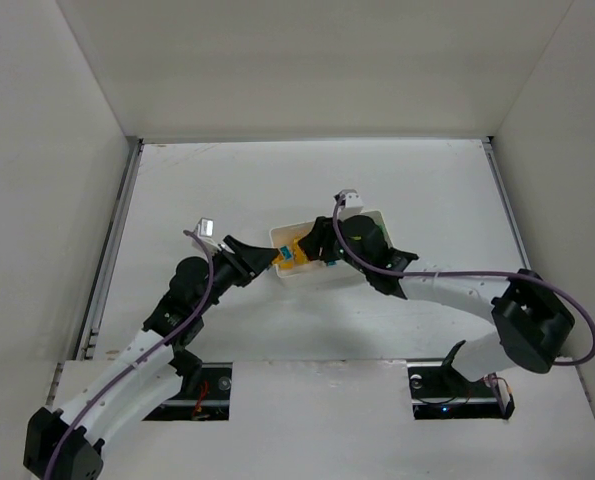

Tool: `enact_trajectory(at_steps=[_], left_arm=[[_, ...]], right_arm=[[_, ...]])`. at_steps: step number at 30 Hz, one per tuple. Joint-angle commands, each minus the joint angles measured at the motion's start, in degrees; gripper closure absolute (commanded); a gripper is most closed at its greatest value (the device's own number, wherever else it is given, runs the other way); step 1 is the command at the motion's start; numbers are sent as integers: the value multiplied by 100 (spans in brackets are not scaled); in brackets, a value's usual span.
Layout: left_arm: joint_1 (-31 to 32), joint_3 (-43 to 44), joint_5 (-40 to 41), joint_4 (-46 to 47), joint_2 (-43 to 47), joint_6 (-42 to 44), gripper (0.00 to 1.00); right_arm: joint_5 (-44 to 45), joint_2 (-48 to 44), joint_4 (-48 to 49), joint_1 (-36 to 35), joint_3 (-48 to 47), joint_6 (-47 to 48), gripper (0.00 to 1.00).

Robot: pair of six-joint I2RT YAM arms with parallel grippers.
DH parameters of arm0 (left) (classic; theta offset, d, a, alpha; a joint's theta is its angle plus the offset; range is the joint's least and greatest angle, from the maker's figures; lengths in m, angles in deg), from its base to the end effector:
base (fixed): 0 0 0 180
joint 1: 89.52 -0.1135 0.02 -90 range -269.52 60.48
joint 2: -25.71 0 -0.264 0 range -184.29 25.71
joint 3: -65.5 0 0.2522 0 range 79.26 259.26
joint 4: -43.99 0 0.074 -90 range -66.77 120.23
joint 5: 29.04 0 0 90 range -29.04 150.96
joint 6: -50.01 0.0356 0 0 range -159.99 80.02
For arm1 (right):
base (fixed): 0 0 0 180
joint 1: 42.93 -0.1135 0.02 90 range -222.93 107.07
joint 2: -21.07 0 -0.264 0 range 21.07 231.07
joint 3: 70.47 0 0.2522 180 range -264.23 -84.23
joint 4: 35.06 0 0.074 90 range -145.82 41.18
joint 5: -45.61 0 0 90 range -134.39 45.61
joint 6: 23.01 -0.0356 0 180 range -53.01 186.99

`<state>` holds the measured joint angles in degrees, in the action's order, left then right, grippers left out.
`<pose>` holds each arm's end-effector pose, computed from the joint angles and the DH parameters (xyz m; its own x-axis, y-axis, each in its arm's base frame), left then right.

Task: Sort the legos into containers by color

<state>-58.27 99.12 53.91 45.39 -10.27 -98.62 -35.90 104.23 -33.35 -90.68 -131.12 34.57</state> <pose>0.1411 -0.0907 0.2564 -0.5366 -0.6655 -0.5187 0.3104 0.4160 -0.8548 0.2215 0.2360 0.2403 -0.5443 0.1894 -0.8172 -0.4117 0.7885 0.4569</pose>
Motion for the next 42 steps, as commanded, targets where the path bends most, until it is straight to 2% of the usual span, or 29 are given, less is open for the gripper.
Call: enact_trajectory(at_steps=[1,5,10,12,17,27,32,36,42], left_arm=[[-132,317,-401,181,-57,-262,81],[-325,589,-1244,93,-522,-614,80],[-519,791,-2290,198,-1208,-992,79],[-527,844,-2730,285,-1445,-1053,78],[-326,809,-3355,707,-1824,-1282,76],[131,783,-3672,1288,-1859,-1581,76],[298,818,-3786,1384,-1833,-1590,76],[395,844,-3821,1446,-1772,-1608,76],[290,783,-3865,1455,-1789,-1616,76]], right_arm=[[267,-325,255,-55,-224,210,40],[22,-931,299,-204,232,902,38],[-514,-1784,281,-923,777,2107,38],[-795,-2039,194,-1135,866,2301,35],[-1603,-2295,-113,-1136,892,2363,28],[-1781,-2435,-167,-1066,928,2381,29],[-1930,-2567,-123,-1057,980,2355,36],[-2053,-2602,-114,-1057,980,2337,45],[-2115,-2822,-17,-1013,1130,2293,42]])
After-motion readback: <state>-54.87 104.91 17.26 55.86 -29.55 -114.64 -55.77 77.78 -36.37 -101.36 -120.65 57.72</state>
